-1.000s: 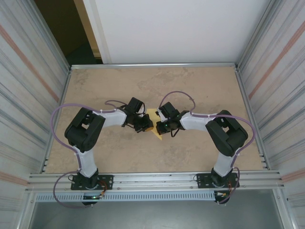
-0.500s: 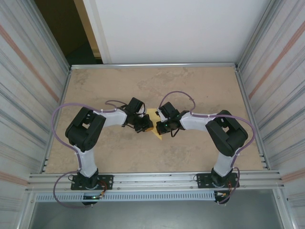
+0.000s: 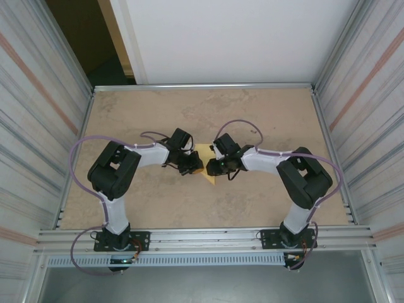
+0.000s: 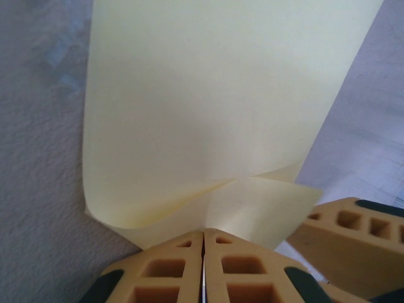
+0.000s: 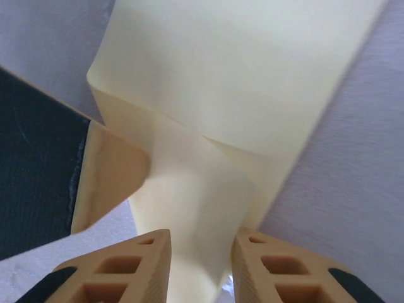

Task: Fold a paper plane with a square sheet of paper (pick it up from the middle)
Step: Third fold the triangle at the center of the table.

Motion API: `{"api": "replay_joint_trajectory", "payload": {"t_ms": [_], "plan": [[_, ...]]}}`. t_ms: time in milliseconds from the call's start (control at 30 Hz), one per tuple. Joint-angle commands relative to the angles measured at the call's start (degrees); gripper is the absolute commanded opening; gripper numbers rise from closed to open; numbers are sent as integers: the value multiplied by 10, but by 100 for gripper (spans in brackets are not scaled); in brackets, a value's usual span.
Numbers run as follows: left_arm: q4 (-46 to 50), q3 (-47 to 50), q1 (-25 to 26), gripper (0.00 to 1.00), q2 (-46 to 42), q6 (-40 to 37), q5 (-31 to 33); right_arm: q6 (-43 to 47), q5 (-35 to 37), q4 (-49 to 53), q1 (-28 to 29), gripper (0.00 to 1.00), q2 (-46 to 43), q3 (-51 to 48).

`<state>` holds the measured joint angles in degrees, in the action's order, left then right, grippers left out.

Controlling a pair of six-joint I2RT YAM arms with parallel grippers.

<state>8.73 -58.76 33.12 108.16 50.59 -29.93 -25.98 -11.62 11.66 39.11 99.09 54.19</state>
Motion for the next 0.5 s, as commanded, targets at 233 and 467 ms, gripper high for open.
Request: {"api": "replay_joint_trajectory", "payload": {"t_ms": [233, 467], "plan": [[35, 0, 1, 10, 22, -11, 30, -65, -24, 25, -25, 33, -107, -40], [30, 0, 1, 10, 23, -11, 26, -95, -81, -12, 5, 14, -67, -28]]}}
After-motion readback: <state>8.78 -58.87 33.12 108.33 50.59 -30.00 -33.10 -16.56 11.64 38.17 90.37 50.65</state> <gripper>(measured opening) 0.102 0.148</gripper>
